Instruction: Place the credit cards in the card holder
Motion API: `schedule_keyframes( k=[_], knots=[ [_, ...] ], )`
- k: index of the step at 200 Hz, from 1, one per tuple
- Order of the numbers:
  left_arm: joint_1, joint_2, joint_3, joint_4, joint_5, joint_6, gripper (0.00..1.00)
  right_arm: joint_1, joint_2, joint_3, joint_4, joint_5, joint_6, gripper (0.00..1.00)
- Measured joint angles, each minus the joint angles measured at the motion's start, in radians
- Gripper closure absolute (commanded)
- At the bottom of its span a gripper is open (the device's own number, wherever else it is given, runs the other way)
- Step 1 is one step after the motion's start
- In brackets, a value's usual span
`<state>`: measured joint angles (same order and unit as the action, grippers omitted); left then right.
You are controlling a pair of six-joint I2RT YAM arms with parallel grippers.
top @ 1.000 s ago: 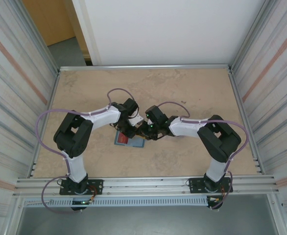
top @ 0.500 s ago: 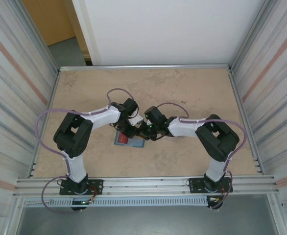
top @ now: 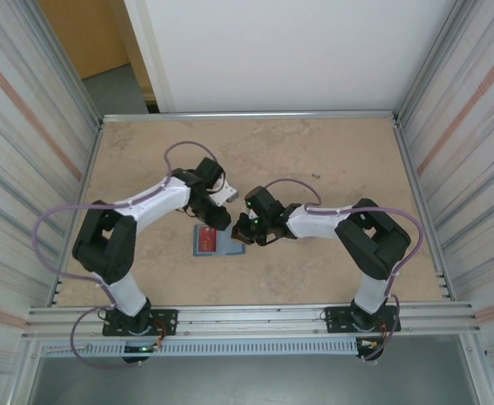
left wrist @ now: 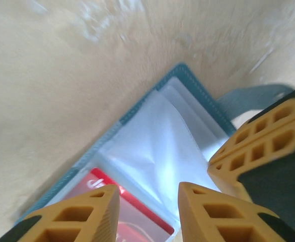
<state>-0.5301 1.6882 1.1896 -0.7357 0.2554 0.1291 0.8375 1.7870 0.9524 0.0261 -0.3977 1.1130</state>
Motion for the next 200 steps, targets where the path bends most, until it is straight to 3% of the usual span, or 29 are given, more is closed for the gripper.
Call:
schedule_keyframes(
  k=[69,106,200],
  knots=[
    [0.264,-0.107,-0.006,0.01,0.08,-0.032,0.58,0.023,0.059,0.128,-0.011,-0.031,-0.052,0.94],
    [0.37,-0.123,-0.031,0.018,0.093,-0.048,0.57,0.043,0.125,0.225,-0.034,-0.076,-0.089,0.89],
    [0.398,-0.18,-0.078,0.024,0.113,-0.024,0.56,0.061,0.239,0.344,-0.095,-0.158,-0.156,0.82]
  ],
)
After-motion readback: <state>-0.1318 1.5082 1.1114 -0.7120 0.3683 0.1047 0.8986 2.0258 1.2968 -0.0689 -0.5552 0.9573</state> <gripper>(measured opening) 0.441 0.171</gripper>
